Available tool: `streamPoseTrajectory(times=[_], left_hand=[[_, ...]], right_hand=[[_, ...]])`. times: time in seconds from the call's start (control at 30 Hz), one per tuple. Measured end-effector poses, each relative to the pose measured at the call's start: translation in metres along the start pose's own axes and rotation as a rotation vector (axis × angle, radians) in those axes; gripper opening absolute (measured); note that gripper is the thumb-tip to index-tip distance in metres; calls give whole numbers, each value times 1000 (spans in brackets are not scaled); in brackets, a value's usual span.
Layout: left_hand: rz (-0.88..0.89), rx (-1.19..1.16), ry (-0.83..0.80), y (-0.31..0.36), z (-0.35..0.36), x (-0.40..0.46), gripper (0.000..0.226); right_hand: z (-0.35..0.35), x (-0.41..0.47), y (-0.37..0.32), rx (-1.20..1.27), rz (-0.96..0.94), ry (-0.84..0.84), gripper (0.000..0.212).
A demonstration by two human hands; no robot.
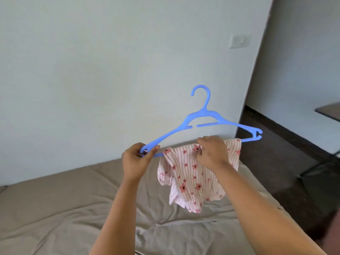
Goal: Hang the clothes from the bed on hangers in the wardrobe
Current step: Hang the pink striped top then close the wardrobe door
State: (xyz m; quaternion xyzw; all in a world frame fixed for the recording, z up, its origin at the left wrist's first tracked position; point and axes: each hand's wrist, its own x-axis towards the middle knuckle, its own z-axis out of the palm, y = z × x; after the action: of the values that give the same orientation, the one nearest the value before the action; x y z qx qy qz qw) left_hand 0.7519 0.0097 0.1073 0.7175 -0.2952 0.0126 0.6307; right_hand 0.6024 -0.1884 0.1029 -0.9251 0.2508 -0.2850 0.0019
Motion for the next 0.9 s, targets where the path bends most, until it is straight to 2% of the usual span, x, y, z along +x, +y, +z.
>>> streamPoseTrajectory(times=[0.03,0.1,0.17,0.23,0.37,0.47,0.57,0.7,0.77,0.9], left_hand=[[-46,-171,-45,5,8,-3,39],[-117,-424,-201,21,30,-16,22],[-137,-525,-421,42,60,-35,7],[-106,-531,-600,60,93,-58,13],[-66,-499,-764,85,150,-105,46],[-13,-461,-858,111,191,-146,37],[37,-443,-951,153,228,-207,24],[256,-397,-1104,215,272,-312,8],[285,-446,-1197,248,286,-372,9],[259,-529,-1361,311,307,-484,25]], right_hand=[[-8,-10,11,-31,23,33,10],[-26,-30,33,-74,49,86,15],[-46,-53,53,-97,55,116,19],[-66,-77,73,-128,119,88,18],[-116,-133,120,-234,273,100,15],[-169,-189,147,-300,361,121,11],[-228,-260,170,-336,450,229,23],[-309,-374,190,-393,606,271,20],[-348,-435,195,-455,677,280,23],[-428,-541,199,-639,852,295,32]])
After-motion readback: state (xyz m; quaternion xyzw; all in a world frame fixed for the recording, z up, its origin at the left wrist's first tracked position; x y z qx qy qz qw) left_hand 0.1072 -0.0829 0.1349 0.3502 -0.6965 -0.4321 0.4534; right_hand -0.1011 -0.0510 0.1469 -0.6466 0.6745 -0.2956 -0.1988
